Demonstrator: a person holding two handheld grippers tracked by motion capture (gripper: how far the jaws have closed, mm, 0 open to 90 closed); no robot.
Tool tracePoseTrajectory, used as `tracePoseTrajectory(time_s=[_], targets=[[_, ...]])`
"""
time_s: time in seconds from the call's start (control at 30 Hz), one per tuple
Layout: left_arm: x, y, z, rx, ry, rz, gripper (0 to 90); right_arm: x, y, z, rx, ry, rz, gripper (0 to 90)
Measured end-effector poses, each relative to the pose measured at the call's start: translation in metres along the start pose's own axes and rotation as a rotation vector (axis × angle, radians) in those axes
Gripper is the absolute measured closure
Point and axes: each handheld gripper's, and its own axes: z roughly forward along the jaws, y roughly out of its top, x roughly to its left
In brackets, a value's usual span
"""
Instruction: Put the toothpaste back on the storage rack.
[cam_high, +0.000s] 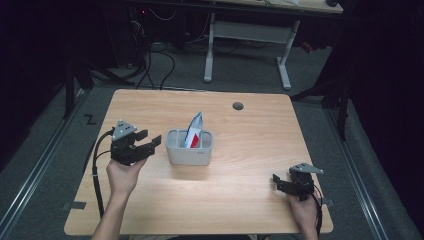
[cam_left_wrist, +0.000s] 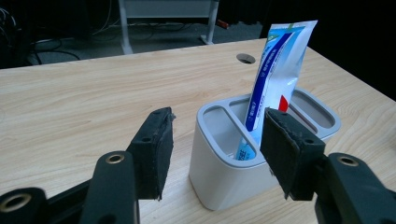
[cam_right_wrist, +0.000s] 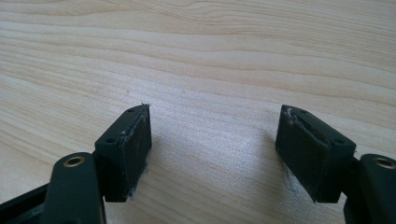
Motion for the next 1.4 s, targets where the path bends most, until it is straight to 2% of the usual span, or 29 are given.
tracePoseTrajectory(time_s=[0.57,1.4], targets=[[0.012,-0.013,-0.009,0.005,0.029,-0.041,44.0,0.0,0.0,0.0,0.001,0.0,0.002,26.9],[0.023,-0.036,-0.015,0.026,0.059,-0.085,42.1,0.0,0.0,0.0,0.002,0.0,0.001,27.0]])
